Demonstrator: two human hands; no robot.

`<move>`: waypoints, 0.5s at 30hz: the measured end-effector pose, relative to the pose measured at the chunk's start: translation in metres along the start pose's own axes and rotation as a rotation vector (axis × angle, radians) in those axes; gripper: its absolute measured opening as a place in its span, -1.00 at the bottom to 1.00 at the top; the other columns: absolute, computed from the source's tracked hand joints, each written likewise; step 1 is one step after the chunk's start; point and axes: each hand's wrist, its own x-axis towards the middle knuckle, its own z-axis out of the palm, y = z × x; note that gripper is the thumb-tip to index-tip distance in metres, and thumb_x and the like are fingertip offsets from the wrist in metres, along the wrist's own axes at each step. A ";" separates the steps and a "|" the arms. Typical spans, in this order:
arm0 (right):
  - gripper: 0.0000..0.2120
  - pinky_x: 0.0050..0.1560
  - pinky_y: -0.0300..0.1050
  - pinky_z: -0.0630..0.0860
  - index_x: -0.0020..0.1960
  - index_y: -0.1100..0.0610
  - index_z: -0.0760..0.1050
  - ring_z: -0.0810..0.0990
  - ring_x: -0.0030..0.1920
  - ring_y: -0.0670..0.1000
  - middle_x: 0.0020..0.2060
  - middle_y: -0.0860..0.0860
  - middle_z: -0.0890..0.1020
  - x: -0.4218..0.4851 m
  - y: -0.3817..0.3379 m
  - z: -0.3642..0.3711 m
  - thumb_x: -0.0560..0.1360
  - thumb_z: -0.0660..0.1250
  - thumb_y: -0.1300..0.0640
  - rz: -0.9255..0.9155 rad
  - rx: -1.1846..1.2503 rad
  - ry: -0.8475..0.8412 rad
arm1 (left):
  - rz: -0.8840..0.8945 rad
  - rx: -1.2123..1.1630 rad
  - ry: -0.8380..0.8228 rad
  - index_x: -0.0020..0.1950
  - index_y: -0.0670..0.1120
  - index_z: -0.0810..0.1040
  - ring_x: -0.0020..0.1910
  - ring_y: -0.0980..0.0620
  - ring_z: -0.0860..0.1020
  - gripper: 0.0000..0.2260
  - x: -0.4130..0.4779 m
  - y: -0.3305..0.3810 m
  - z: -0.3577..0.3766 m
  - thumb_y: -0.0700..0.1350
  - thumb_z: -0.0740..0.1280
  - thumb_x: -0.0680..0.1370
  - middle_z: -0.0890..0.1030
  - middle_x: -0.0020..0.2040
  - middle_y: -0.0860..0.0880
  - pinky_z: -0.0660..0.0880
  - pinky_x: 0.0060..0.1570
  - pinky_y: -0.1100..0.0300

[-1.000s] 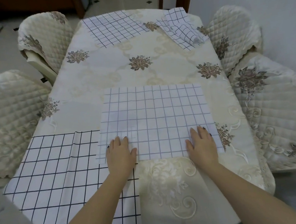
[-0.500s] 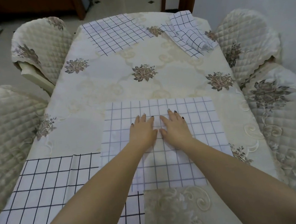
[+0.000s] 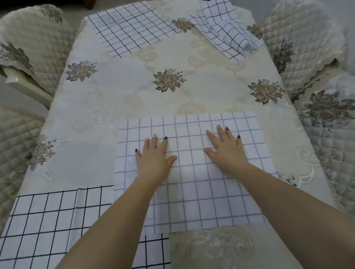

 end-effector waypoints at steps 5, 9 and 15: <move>-0.37 0.51 0.16 -0.08 0.56 -0.11 -0.04 -0.10 0.56 0.10 0.57 0.04 -0.07 -0.013 0.042 -0.008 0.56 0.04 -0.25 0.132 0.041 0.045 | -0.056 -0.046 0.042 0.56 0.03 0.10 0.57 -0.08 -0.05 -0.36 -0.011 -0.031 -0.004 0.22 0.20 0.56 0.01 0.59 -0.08 0.00 0.50 -0.15; -0.34 0.51 0.13 -0.02 0.56 -0.03 0.02 -0.04 0.55 0.13 0.56 0.09 -0.01 -0.014 0.039 -0.018 0.56 0.14 -0.22 0.144 0.173 0.038 | -0.038 -0.220 0.067 0.54 -0.04 0.18 0.56 -0.09 0.03 -0.40 -0.020 -0.038 -0.013 0.11 0.28 0.56 0.08 0.58 -0.11 0.08 0.50 -0.06; -0.62 0.34 -0.04 0.33 0.35 0.16 0.44 0.44 0.33 0.09 0.31 0.11 0.50 -0.047 0.052 -0.039 0.57 0.27 0.06 0.243 0.775 0.237 | -0.251 -0.894 0.318 0.34 -0.10 0.48 0.22 -0.02 0.51 -0.66 -0.060 -0.065 -0.037 -0.09 0.31 0.57 0.54 0.26 -0.07 0.46 0.20 0.06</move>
